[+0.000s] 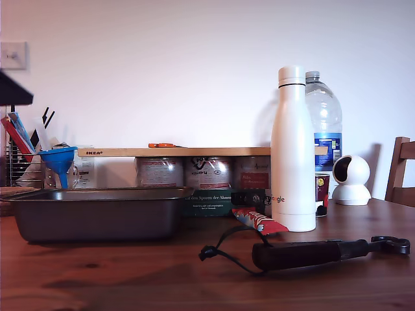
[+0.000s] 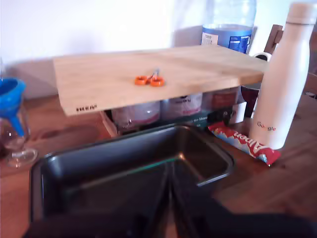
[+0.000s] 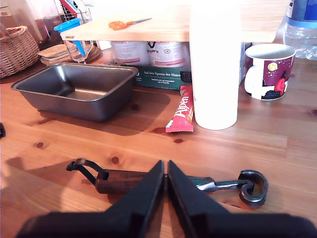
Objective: Pick up the scissors and place them on the shelf at the back
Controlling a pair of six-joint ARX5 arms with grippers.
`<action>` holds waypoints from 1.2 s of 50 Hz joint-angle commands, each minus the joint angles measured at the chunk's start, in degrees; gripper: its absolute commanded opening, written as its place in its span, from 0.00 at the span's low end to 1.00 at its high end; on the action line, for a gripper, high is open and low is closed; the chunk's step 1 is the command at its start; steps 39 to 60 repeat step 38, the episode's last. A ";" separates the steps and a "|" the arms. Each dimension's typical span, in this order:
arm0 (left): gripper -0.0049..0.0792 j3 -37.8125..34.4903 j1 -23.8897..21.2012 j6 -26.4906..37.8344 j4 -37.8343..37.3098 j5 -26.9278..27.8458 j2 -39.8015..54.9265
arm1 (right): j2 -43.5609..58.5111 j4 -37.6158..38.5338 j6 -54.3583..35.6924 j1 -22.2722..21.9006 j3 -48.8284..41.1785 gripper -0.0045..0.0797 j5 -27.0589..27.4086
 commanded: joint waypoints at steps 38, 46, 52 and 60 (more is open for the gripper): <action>0.03 -7.67 0.11 -4.42 -12.74 -1.70 -20.61 | -0.37 0.39 -0.09 -0.31 -0.61 0.04 0.20; 0.03 -7.67 0.11 -4.42 -12.74 -1.70 -20.61 | -0.37 0.39 -0.09 -0.31 -0.61 0.04 0.20; 0.03 -7.67 0.11 -4.42 -12.74 -1.70 -20.61 | -0.37 0.39 -0.09 -0.31 -0.61 0.04 0.20; 0.03 -7.67 0.11 -4.42 -12.74 -1.70 -20.61 | -0.37 0.39 -0.09 -0.31 -0.61 0.04 0.20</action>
